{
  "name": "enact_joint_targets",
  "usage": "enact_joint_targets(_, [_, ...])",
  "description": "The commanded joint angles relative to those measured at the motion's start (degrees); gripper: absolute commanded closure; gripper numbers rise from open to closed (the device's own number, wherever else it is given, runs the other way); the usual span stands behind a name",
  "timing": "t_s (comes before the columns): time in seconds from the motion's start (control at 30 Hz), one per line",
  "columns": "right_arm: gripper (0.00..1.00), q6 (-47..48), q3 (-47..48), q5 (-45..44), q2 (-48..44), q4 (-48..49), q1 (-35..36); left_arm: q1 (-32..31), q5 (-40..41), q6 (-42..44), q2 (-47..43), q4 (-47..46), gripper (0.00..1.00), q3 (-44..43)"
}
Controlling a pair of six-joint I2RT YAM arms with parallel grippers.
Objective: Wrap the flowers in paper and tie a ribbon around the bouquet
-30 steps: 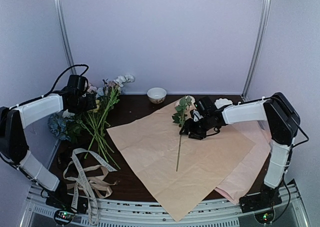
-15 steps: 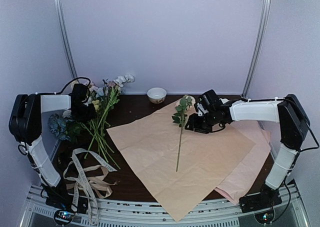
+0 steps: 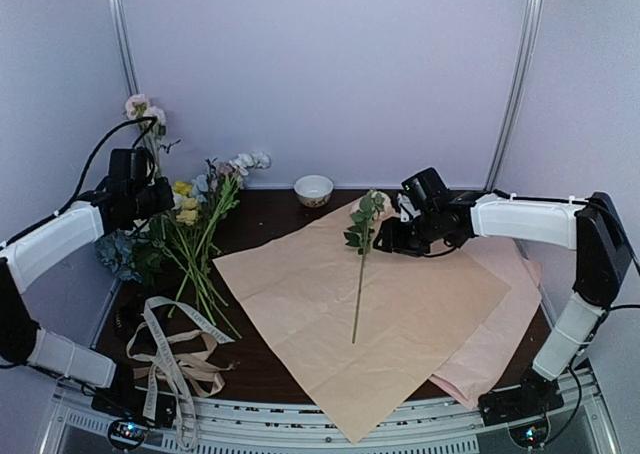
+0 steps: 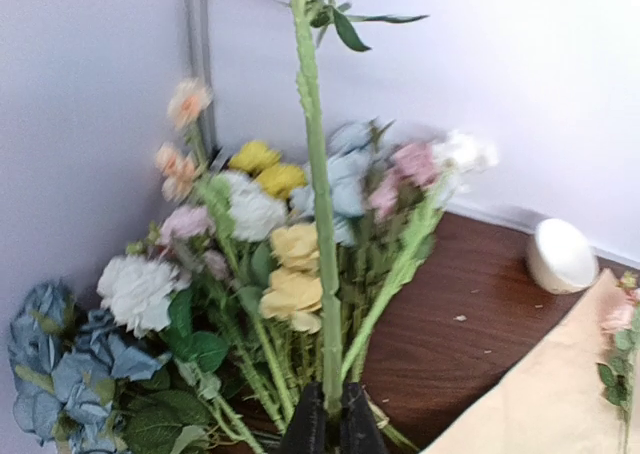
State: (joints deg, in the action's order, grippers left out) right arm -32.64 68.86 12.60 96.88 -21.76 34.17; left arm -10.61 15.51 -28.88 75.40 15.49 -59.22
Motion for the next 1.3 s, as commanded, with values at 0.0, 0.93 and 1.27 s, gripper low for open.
enact_joint_targets(0.0, [0.47, 6.04, 3.68, -0.27, -5.24, 1.89, 2.02, -8.55, 4.59, 11.63, -10.54, -18.1, 1.0, 6.1])
enact_joint_targets(0.93, [1.0, -11.15, 9.67, 15.08, -4.59, 39.26, 7.36, -38.7, -29.33, 5.19, 4.36, -59.92, 0.98, 12.37])
enact_joint_targets(1.27, [1.0, -4.13, 9.63, 8.1, 2.3, 3.03, -1.85, -32.85, -10.29, 10.25, 3.31, -17.38, 0.27, 0.26])
